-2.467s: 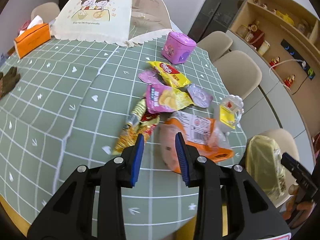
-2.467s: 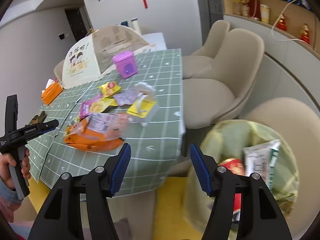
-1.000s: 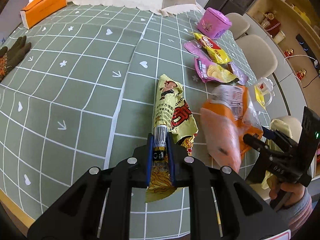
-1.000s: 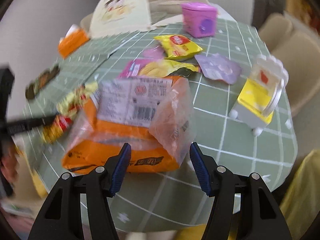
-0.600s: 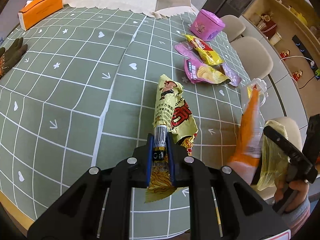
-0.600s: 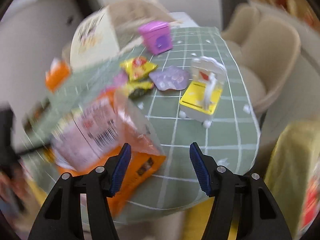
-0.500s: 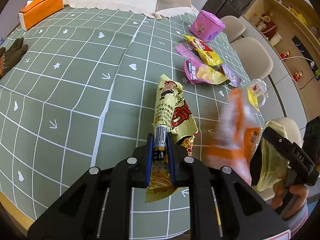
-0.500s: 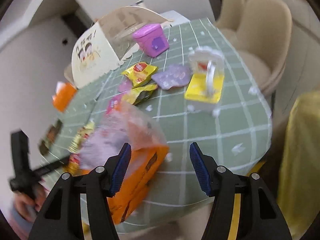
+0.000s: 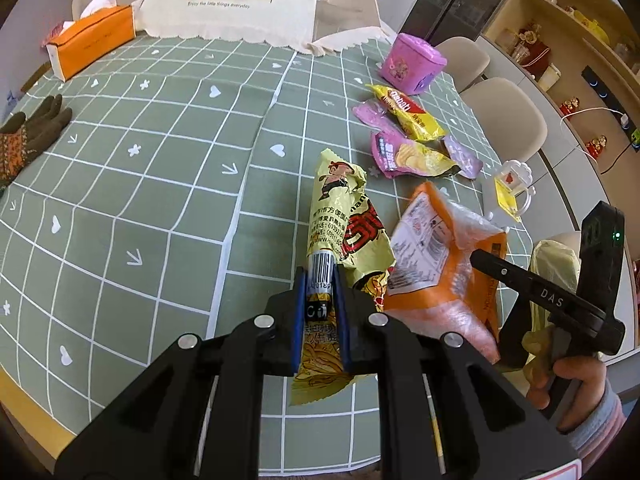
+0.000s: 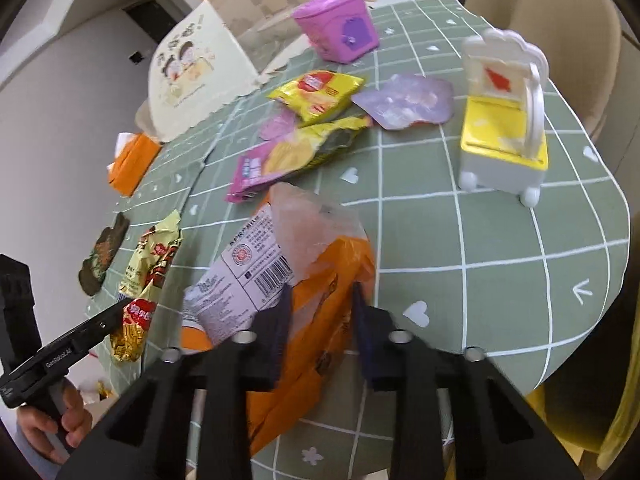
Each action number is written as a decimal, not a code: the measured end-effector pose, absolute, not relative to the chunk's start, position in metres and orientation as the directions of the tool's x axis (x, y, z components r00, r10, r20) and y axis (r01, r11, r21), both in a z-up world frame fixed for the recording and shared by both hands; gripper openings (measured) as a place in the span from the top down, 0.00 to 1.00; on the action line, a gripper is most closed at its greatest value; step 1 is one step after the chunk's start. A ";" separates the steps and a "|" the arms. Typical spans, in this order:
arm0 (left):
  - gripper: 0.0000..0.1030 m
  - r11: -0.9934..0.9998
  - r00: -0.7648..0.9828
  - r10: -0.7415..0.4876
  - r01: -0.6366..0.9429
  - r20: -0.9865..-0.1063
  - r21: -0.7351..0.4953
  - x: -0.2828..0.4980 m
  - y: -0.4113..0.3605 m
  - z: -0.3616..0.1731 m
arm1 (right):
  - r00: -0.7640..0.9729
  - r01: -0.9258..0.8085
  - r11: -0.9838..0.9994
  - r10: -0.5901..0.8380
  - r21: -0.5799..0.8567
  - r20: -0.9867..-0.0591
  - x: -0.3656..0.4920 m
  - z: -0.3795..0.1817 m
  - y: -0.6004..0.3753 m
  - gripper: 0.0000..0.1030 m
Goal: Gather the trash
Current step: 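Grasp the orange bread bag with the right gripper while the left gripper holds the snack stick, then carry the orange bag with the right gripper while the left gripper carries the snack stick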
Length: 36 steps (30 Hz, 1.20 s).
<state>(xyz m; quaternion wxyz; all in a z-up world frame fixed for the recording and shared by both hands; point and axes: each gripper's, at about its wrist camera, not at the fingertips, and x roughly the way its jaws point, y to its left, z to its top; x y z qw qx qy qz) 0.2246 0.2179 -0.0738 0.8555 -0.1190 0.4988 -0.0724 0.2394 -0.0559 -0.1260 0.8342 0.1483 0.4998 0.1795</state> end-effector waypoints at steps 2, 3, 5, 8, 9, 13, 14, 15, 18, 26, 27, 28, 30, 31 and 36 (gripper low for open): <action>0.88 0.960 0.499 -0.246 0.007 -0.831 -0.280 0.223 0.217 -0.070 | 0.450 -0.179 0.894 0.446 0.411 -0.773 0.236 -0.117 -0.058 0.88; 0.88 0.959 0.505 -0.249 0.009 -0.827 -0.283 0.223 0.216 -0.067 | 0.459 -0.193 0.893 0.448 0.406 -0.767 0.234 -0.111 -0.060 0.89; 0.88 0.958 0.515 -0.254 0.018 -0.819 -0.287 0.222 0.212 -0.062 | 0.475 -0.219 0.890 0.455 0.400 -0.753 0.230 -0.100 -0.065 0.92; 0.88 0.957 0.532 -0.261 0.035 -0.806 -0.287 0.222 0.204 -0.052 | 0.506 -0.244 0.889 0.457 0.387 -0.732 0.223 -0.084 -0.072 0.93; 0.88 0.956 0.536 -0.266 0.041 -0.801 -0.290 0.223 0.201 -0.049 | 0.514 -0.249 0.888 0.459 0.386 -0.725 0.220 -0.079 -0.075 0.93; 0.88 0.951 0.563 -0.287 0.068 -0.775 -0.302 0.223 0.187 -0.033 | 0.556 -0.257 0.887 0.460 0.383 -0.692 0.211 -0.058 -0.090 0.93; 0.88 0.950 0.572 -0.291 0.078 -0.767 -0.302 0.223 0.182 -0.028 | 0.568 -0.259 0.888 0.457 0.379 -0.684 0.208 -0.052 -0.095 0.93; 0.88 0.949 0.579 -0.295 0.087 -0.760 -0.302 0.223 0.177 -0.023 | 0.580 -0.260 0.890 0.454 0.373 -0.677 0.206 -0.046 -0.099 0.93; 0.88 0.946 0.602 -0.309 0.119 -0.736 -0.301 0.223 0.163 -0.008 | 0.615 -0.265 0.896 0.441 0.356 -0.654 0.197 -0.029 -0.115 0.93; 0.88 0.925 0.673 -0.377 0.230 -0.636 -0.304 0.218 0.103 0.046 | 0.711 -0.263 0.919 0.390 0.293 -0.585 0.169 0.016 -0.170 0.93; 0.88 0.921 0.677 -0.386 0.242 -0.626 -0.305 0.216 0.096 0.050 | 0.720 -0.259 0.922 0.383 0.289 -0.579 0.165 0.020 -0.177 0.93; 0.88 0.914 0.682 -0.402 0.264 -0.611 -0.307 0.213 0.085 0.057 | 0.733 -0.252 0.926 0.373 0.282 -0.568 0.160 0.025 -0.187 0.93; 0.88 0.904 0.687 -0.425 0.294 -0.590 -0.310 0.207 0.068 0.066 | 0.757 -0.237 0.933 0.351 0.269 -0.551 0.151 0.032 -0.208 0.93; 0.88 0.898 0.687 -0.438 0.309 -0.580 -0.313 0.204 0.059 0.070 | 0.767 -0.229 0.937 0.341 0.263 -0.544 0.148 0.035 -0.216 0.93; 0.88 0.864 0.669 -0.503 0.387 -0.547 -0.321 0.196 0.009 0.086 | 0.817 -0.164 0.956 0.270 0.244 -0.509 0.127 0.046 -0.269 0.93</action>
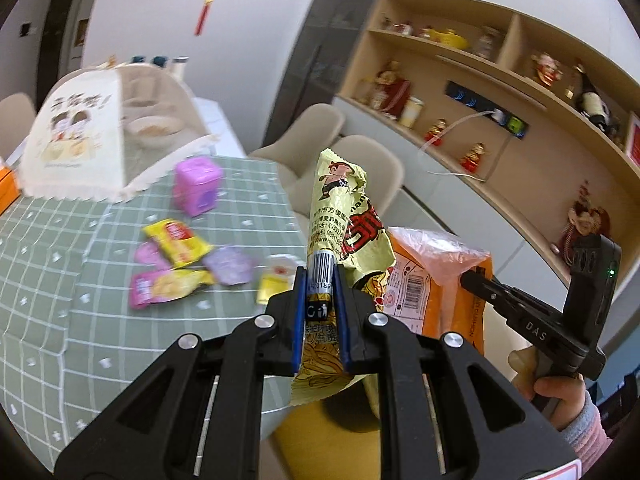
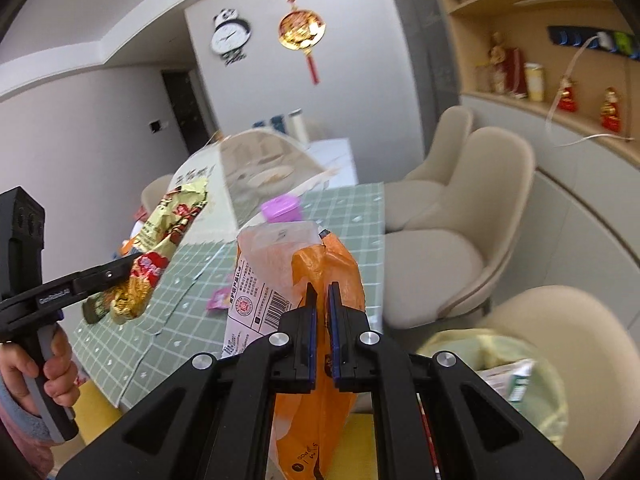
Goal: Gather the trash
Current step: 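Carry the orange bag with the right gripper while the left gripper carries the snack stick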
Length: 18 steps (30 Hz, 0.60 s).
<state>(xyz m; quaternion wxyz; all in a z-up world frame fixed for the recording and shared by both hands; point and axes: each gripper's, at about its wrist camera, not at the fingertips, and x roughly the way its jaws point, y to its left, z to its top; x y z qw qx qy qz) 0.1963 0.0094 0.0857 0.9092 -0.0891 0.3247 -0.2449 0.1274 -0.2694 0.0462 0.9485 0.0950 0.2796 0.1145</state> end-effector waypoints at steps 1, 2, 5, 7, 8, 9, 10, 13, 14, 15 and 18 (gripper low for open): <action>0.88 0.859 0.665 -0.512 0.401 -0.544 -0.318 0.195 -0.001 0.088 | 0.823 -0.152 0.958 0.260 0.245 -0.505 0.123 0.047 -0.278 0.93; 0.88 0.854 0.660 -0.521 0.413 -0.542 -0.318 0.194 -0.010 0.089 | 0.831 -0.134 0.960 0.244 0.246 -0.501 0.118 0.048 -0.290 0.93; 0.88 0.832 0.637 -0.554 0.449 -0.536 -0.327 0.189 -0.040 0.092 | 0.841 -0.089 0.966 0.204 0.243 -0.501 0.107 0.046 -0.320 0.93; 0.88 0.817 0.619 -0.575 0.472 -0.536 -0.331 0.188 -0.061 0.090 | 0.846 -0.053 0.971 0.169 0.235 -0.506 0.099 0.042 -0.343 0.93; 0.88 0.812 0.612 -0.581 0.479 -0.537 -0.333 0.188 -0.068 0.089 | 0.847 -0.040 0.972 0.156 0.233 -0.508 0.097 0.040 -0.349 0.93; 0.88 0.806 0.601 -0.588 0.488 -0.541 -0.335 0.188 -0.079 0.087 | 0.848 -0.023 0.973 0.142 0.232 -0.510 0.095 0.038 -0.357 0.93; 0.88 0.802 0.592 -0.593 0.493 -0.545 -0.337 0.187 -0.085 0.085 | 0.848 -0.001 0.973 0.123 0.230 -0.515 0.093 0.034 -0.368 0.93; 0.88 0.790 0.570 -0.605 0.516 -0.556 -0.331 0.184 -0.102 0.080 | 0.842 0.057 0.973 0.073 0.223 -0.534 0.091 0.023 -0.392 0.93; 0.88 0.787 0.565 -0.607 0.525 -0.559 -0.324 0.183 -0.107 0.078 | 0.839 0.073 0.973 0.059 0.219 -0.541 0.091 0.019 -0.399 0.93; 0.88 0.785 0.559 -0.608 0.532 -0.564 -0.318 0.183 -0.111 0.076 | 0.834 0.091 0.973 0.043 0.214 -0.549 0.093 0.013 -0.405 0.93; 0.88 0.790 0.551 -0.594 0.537 -0.587 -0.296 0.185 -0.119 0.069 | 0.817 0.114 0.968 0.037 0.225 -0.575 0.098 -0.007 -0.412 0.93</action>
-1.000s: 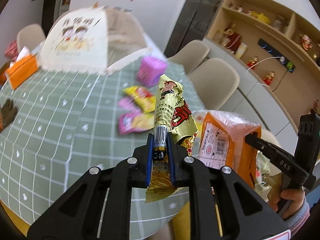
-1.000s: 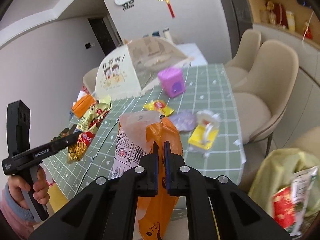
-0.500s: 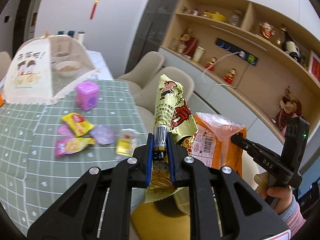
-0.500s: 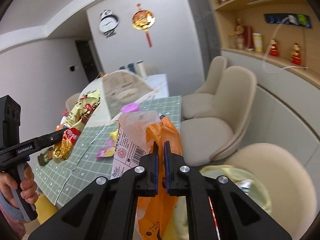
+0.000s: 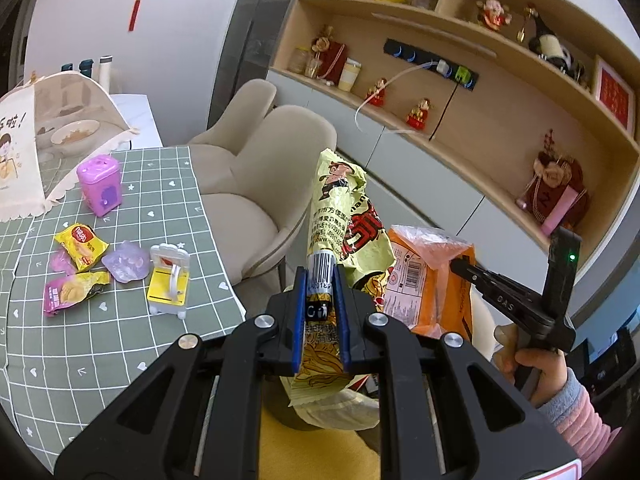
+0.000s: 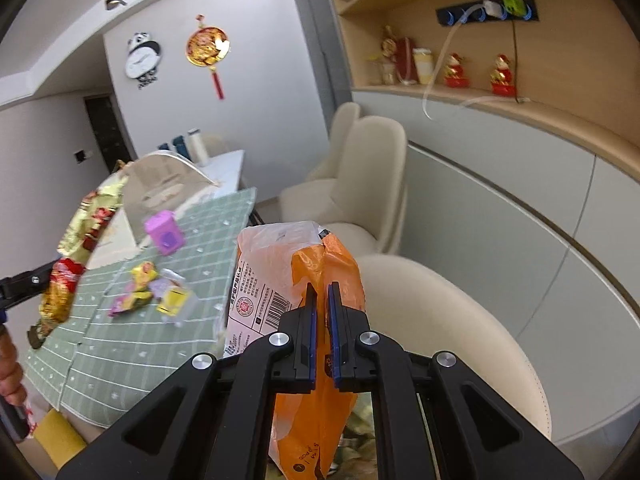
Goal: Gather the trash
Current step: 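Carry the orange bag with the right gripper while the left gripper carries the snack stick, then release the orange bread bag into the yellow bag with the right gripper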
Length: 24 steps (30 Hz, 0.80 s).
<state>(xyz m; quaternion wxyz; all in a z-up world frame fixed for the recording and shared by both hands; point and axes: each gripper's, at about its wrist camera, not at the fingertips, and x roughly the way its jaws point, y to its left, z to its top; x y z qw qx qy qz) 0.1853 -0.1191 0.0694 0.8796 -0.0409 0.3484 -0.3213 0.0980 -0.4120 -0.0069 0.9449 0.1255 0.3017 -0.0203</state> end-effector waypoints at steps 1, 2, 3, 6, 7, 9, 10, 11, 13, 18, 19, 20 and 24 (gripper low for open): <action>0.88 0.793 0.549 -0.590 0.534 -0.593 -0.294 0.186 -0.119 0.067 | 0.810 0.114 0.966 0.044 0.232 -0.585 0.102 -0.014 -0.412 0.93; 0.88 0.795 0.546 -0.585 0.531 -0.600 -0.293 0.188 -0.120 0.064 | 0.800 0.110 0.965 0.056 0.238 -0.597 0.105 -0.024 -0.408 0.93; 0.88 0.800 0.542 -0.578 0.524 -0.610 -0.293 0.191 -0.121 0.060 | 0.790 0.103 0.966 0.067 0.239 -0.610 0.108 -0.031 -0.403 0.93; 0.88 0.813 0.538 -0.558 0.509 -0.632 -0.284 0.196 -0.120 0.050 | 0.728 0.041 0.979 0.106 0.198 -0.677 0.121 -0.068 -0.378 0.93; 0.88 0.818 0.535 -0.548 0.504 -0.643 -0.278 0.197 -0.119 0.046 | 0.699 0.018 0.982 0.121 0.186 -0.705 0.125 -0.082 -0.369 0.93; 0.88 0.826 0.530 -0.532 0.498 -0.660 -0.266 0.199 -0.117 0.039 | 0.656 0.010 0.985 0.125 0.174 -0.745 0.129 -0.103 -0.361 0.93; 0.88 0.828 0.529 -0.527 0.497 -0.665 -0.260 0.198 -0.117 0.037 | 0.635 0.013 0.985 0.123 0.170 -0.763 0.130 -0.112 -0.361 0.93; 0.88 0.829 0.527 -0.521 0.498 -0.672 -0.253 0.198 -0.118 0.034 | 0.620 0.017 0.986 0.122 0.169 -0.775 0.131 -0.118 -0.362 0.93; 0.88 0.831 0.517 -0.512 0.499 -0.686 -0.245 0.198 -0.118 0.026 | 0.604 0.023 0.988 0.108 0.152 -0.790 0.131 -0.123 -0.367 0.93; 0.88 0.827 0.472 -0.512 0.496 -0.717 -0.264 0.198 -0.126 0.007 | 0.608 0.031 0.990 0.088 0.134 -0.789 0.127 -0.119 -0.375 0.93; 0.88 0.824 0.462 -0.515 0.500 -0.722 -0.268 0.197 -0.129 0.004 | 0.613 0.025 0.988 0.106 0.154 -0.783 0.124 -0.116 -0.377 0.93; 0.88 0.821 0.455 -0.517 0.504 -0.726 -0.269 0.196 -0.132 0.002 | 0.621 0.019 0.985 0.123 0.172 -0.774 0.122 -0.113 -0.379 0.93; 0.88 0.805 0.422 -0.526 0.528 -0.738 -0.272 0.189 -0.149 -0.006 | 0.641 0.006 0.980 0.148 0.198 -0.753 0.116 -0.097 -0.382 0.88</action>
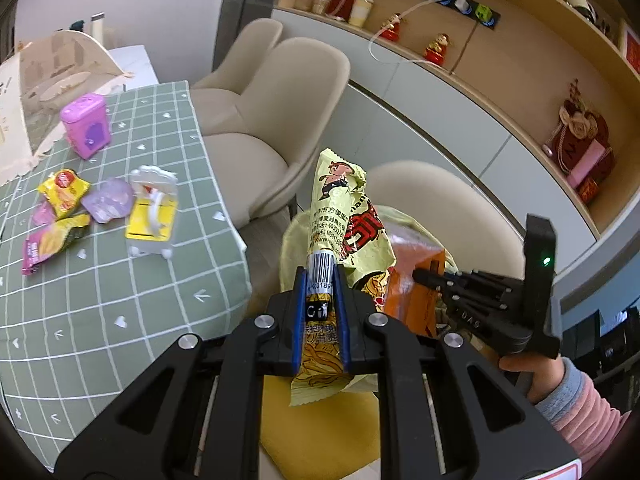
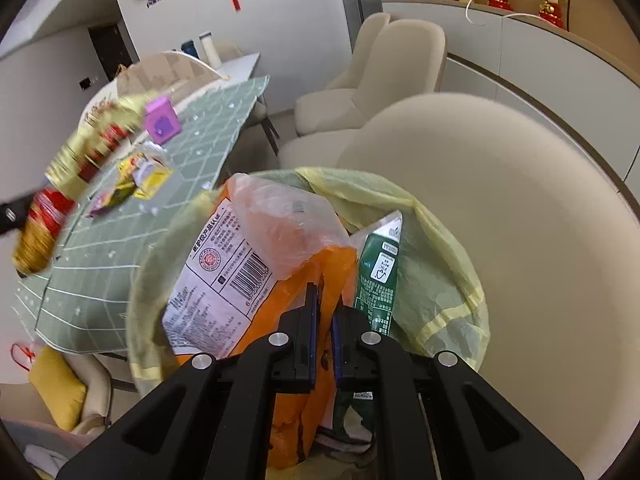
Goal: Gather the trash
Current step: 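Release the orange bread bag into the yellow bag with the right gripper, then release the yellow snack stick into the yellow bag with the left gripper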
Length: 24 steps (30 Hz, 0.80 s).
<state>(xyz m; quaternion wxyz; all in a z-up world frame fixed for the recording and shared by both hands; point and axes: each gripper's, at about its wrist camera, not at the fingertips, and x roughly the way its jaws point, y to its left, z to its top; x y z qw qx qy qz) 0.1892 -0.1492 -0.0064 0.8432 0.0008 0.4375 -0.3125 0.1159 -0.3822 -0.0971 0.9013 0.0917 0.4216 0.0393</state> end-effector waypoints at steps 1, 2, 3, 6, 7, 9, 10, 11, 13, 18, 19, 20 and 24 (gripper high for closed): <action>0.88 0.802 0.416 -0.529 0.530 -0.740 -0.275 0.188 -0.152 -0.007 | 0.650 0.005 0.979 0.151 0.203 -0.745 0.113 -0.093 -0.384 0.76; 0.88 0.798 0.407 -0.532 0.534 -0.743 -0.279 0.187 -0.158 -0.009 | 0.665 0.000 0.977 0.160 0.214 -0.730 0.108 -0.087 -0.387 0.60; 0.88 0.796 0.401 -0.532 0.536 -0.746 -0.280 0.185 -0.162 -0.011 | 0.677 -0.006 0.975 0.169 0.224 -0.716 0.105 -0.082 -0.388 0.56; 0.88 0.791 0.379 -0.526 0.546 -0.761 -0.275 0.180 -0.179 -0.020 | 0.720 -0.006 0.972 0.166 0.233 -0.674 0.089 -0.062 -0.400 0.56; 0.88 0.789 0.371 -0.524 0.549 -0.767 -0.275 0.178 -0.184 -0.024 | 0.729 -0.002 0.973 0.160 0.232 -0.665 0.086 -0.057 -0.403 0.56; 0.88 0.786 0.353 -0.517 0.556 -0.780 -0.269 0.174 -0.198 -0.033 | 0.749 0.013 0.972 0.145 0.233 -0.647 0.079 -0.048 -0.412 0.56; 0.88 0.786 0.349 -0.512 0.558 -0.785 -0.265 0.172 -0.204 -0.037 | 0.757 0.023 0.972 0.135 0.232 -0.639 0.075 -0.044 -0.417 0.56; 0.88 0.788 0.345 -0.504 0.559 -0.792 -0.258 0.170 -0.211 -0.042 | 0.763 0.031 0.972 0.127 0.232 -0.634 0.072 -0.041 -0.421 0.56; 0.88 0.792 0.341 -0.491 0.558 -0.802 -0.248 0.168 -0.222 -0.050 | 0.771 0.051 0.971 0.111 0.234 -0.627 0.067 -0.037 -0.430 0.56; 0.88 0.803 0.331 -0.434 0.564 -0.838 -0.193 0.167 -0.252 -0.069 | 0.786 0.085 0.965 0.088 0.248 -0.612 0.059 -0.032 -0.449 0.56; 0.88 0.805 0.332 -0.417 0.567 -0.846 -0.175 0.166 -0.257 -0.071 | 0.790 0.094 0.963 0.082 0.253 -0.607 0.056 -0.030 -0.453 0.56; 0.88 0.808 0.333 -0.392 0.570 -0.858 -0.147 0.166 -0.264 -0.074 | 0.793 0.101 0.961 0.078 0.257 -0.604 0.054 -0.030 -0.456 0.56; 0.88 0.816 0.266 -0.347 0.559 -0.899 -0.149 0.171 -0.283 -0.088 | 0.803 0.132 0.949 0.066 0.285 -0.593 0.043 -0.030 -0.468 0.56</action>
